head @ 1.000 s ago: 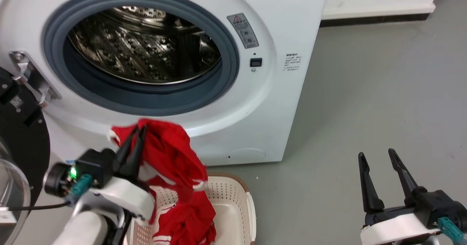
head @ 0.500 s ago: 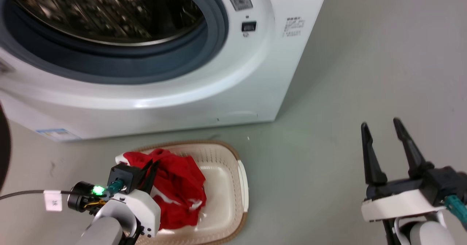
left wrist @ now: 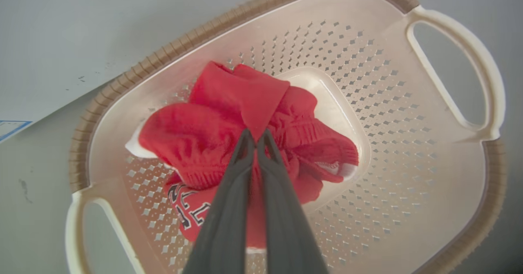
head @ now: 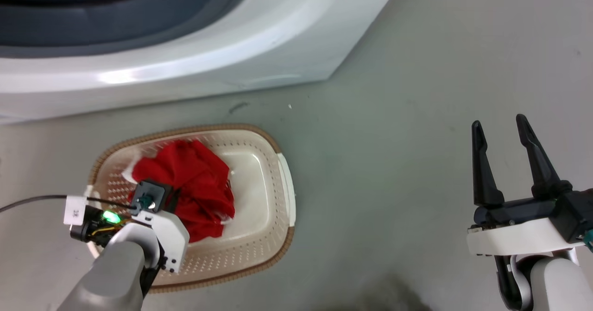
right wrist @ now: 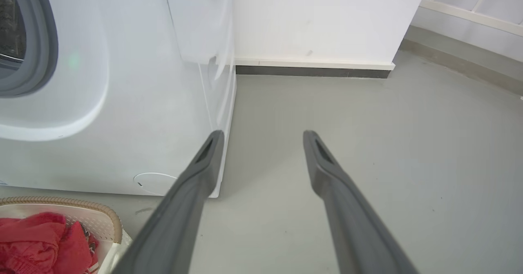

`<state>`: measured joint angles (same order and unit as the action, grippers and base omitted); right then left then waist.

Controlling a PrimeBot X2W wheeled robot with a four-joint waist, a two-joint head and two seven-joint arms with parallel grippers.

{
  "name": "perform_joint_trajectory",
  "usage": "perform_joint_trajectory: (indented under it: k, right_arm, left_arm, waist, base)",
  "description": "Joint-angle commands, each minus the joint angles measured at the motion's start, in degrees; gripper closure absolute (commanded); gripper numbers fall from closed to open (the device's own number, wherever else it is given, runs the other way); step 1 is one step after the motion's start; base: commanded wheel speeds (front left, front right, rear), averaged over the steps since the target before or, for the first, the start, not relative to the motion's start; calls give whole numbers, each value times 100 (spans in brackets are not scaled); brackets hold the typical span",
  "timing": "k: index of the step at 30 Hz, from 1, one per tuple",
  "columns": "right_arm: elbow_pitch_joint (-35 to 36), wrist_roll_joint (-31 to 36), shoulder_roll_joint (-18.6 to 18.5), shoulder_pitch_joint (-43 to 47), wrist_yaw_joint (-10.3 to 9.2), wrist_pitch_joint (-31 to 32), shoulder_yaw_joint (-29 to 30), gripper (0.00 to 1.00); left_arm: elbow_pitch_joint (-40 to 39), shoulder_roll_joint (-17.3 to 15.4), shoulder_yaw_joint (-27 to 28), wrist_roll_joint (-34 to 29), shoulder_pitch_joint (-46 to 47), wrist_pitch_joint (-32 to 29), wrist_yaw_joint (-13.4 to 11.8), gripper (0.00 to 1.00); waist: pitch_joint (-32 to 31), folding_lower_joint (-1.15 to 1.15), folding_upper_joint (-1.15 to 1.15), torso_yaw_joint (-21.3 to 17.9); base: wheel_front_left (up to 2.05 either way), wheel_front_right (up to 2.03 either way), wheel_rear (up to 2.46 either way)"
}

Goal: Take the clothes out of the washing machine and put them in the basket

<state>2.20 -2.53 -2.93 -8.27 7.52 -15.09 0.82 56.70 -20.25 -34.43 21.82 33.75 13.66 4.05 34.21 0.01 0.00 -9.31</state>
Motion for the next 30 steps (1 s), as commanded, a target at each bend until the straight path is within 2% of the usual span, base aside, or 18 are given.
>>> perform_joint_trajectory:
  k: [1, 6, 14, 24, 25, 26, 30]
  right_arm:
    - [46, -17, 9, -110, -6, -11, -2, 0]
    - [146, -63, 9, -188, -6, -11, -62, 0]
    - [312, -113, 9, -250, -6, -11, -66, 0]
    - [265, -91, 9, -240, -6, -11, -92, 0]
    - [242, -93, 9, -249, -6, -11, -101, 0]
    - [211, -99, 9, -260, -6, -11, -107, 0]
    - [96, -113, 9, -241, -6, -11, -142, 0]
  left_arm:
    - [57, 19, 16, -16, 96, 30, 7, 100]
    - [659, 114, 60, 15, 506, 101, 23, 100]
    - [1123, 184, 93, 18, 957, 156, 30, 100]
    - [1064, 203, 114, -76, 1008, 157, -34, 100]
    - [1058, 210, 130, -67, 965, 153, -30, 70]
    - [1052, 209, 145, -65, 915, 153, -39, 0]
    - [841, 189, 224, -98, 704, 153, -110, 0]
  waist:
    - [262, -1, 0, -116]
    - [638, -1, 0, -202]
    - [1066, -1, 0, -247]
    - [1028, -1, 0, -226]
    - [979, -1, 0, -224]
    - [916, -1, 0, -224]
    - [590, -1, 0, -199]
  base:
    - [0, 0, 0]
    - [0, 0, 0]
    - [0, 0, 0]
    - [0, 0, 0]
    - [0, 0, 0]
    - [0, 0, 0]
    - [0, 0, 0]
